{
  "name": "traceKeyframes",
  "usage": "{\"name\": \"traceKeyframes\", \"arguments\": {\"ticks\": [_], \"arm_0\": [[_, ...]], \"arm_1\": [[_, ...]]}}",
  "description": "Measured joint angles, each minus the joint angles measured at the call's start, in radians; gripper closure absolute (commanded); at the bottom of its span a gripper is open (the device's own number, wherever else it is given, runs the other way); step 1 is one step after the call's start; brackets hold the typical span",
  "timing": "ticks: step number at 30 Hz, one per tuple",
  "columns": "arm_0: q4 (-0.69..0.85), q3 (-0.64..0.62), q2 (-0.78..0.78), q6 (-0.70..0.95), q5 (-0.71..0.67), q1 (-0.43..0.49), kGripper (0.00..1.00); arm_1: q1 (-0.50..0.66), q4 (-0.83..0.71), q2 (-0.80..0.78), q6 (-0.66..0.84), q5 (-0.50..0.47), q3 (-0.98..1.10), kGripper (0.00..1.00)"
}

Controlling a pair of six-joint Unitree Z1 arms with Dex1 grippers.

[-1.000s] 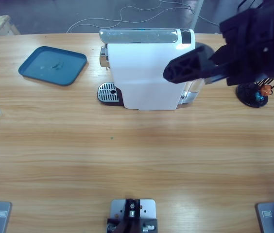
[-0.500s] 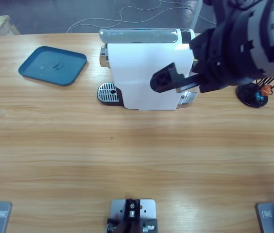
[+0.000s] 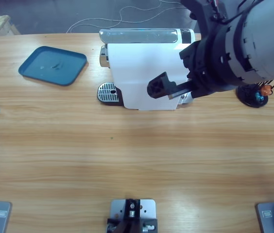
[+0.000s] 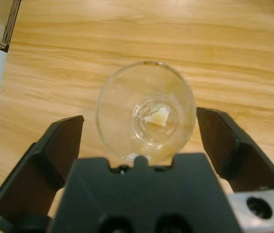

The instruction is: Pour coffee

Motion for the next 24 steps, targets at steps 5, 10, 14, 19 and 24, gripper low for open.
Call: {"name": "traceKeyframes", "arguments": {"ticks": [5, 10, 14, 19, 24], "arm_0": [[-0.052, 0.014, 0.029, -0.004, -0.001, 0.0, 0.02], [-0.07, 0.021, 0.044, -0.004, -0.001, 0.0, 0.748], [-0.078, 0.026, 0.05, -0.004, -0.001, 0.0, 0.889], [-0.095, 0.032, 0.05, -0.002, -0.035, 0.003, 1.0], [-0.098, 0.034, 0.034, 0.055, -0.09, 0.004, 1.0]], "arm_1": [[0.0, 0.0, 0.0, 0.0, 0.0, 0.0, 0.0], [0.0, 0.0, 0.0, 0.002, 0.0, 0.0, 0.0], [0.0, 0.0, 0.0, 0.006, 0.0, 0.0, 0.0], [0.0, 0.0, -0.001, 0.015, 0.0, 0.0, 0.0], [0.0, 0.04, -0.014, -0.003, -0.014, -0.002, 0.0]]}}
